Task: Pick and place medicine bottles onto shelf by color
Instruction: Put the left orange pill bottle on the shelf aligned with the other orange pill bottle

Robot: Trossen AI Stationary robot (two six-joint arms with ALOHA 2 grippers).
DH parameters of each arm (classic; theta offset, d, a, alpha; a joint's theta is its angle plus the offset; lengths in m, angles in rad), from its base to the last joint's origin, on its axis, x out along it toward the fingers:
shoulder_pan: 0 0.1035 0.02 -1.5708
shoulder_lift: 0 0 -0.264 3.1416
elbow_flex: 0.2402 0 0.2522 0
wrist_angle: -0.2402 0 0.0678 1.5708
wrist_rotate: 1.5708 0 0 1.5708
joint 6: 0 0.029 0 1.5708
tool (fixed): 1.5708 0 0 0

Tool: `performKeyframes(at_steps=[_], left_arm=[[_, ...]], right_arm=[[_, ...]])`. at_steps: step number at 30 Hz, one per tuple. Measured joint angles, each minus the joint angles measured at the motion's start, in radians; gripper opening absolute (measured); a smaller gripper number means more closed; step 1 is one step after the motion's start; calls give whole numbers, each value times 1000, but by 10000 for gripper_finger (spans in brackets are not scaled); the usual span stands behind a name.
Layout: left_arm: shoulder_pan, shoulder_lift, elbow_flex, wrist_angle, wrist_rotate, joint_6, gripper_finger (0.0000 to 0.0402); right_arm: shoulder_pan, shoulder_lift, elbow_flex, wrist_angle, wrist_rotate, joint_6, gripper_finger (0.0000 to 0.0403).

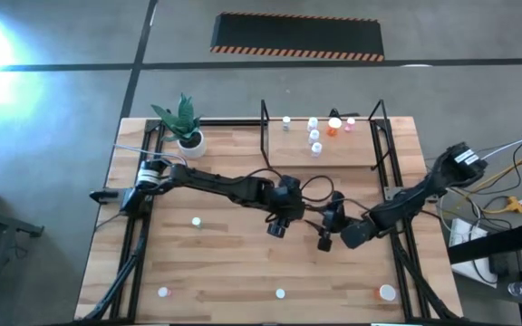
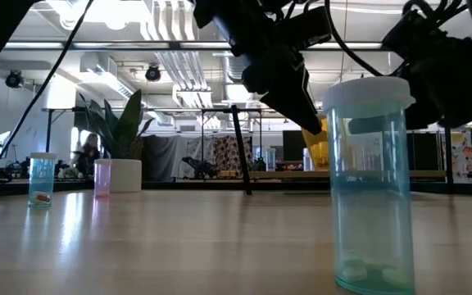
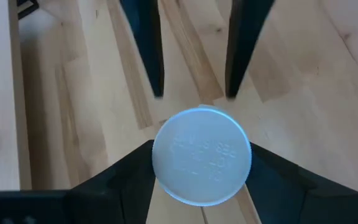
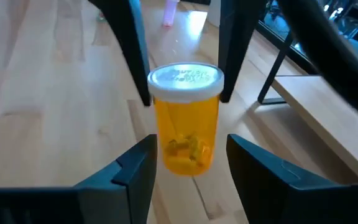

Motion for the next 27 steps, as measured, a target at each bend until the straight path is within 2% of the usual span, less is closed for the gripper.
performKeyframes(at_steps=[8, 20, 27], left_arm=[[0, 0, -2, -1, 1, -2, 207], [0, -2, -9, 0, 26, -11, 208], [2, -2, -10, 1, 26, -52, 208]], right_arm=[[-40, 106, 54, 29, -28, -7, 185], [-51, 115, 81, 31, -56, -68, 188], [-51, 146, 81, 61, -46, -51, 255]])
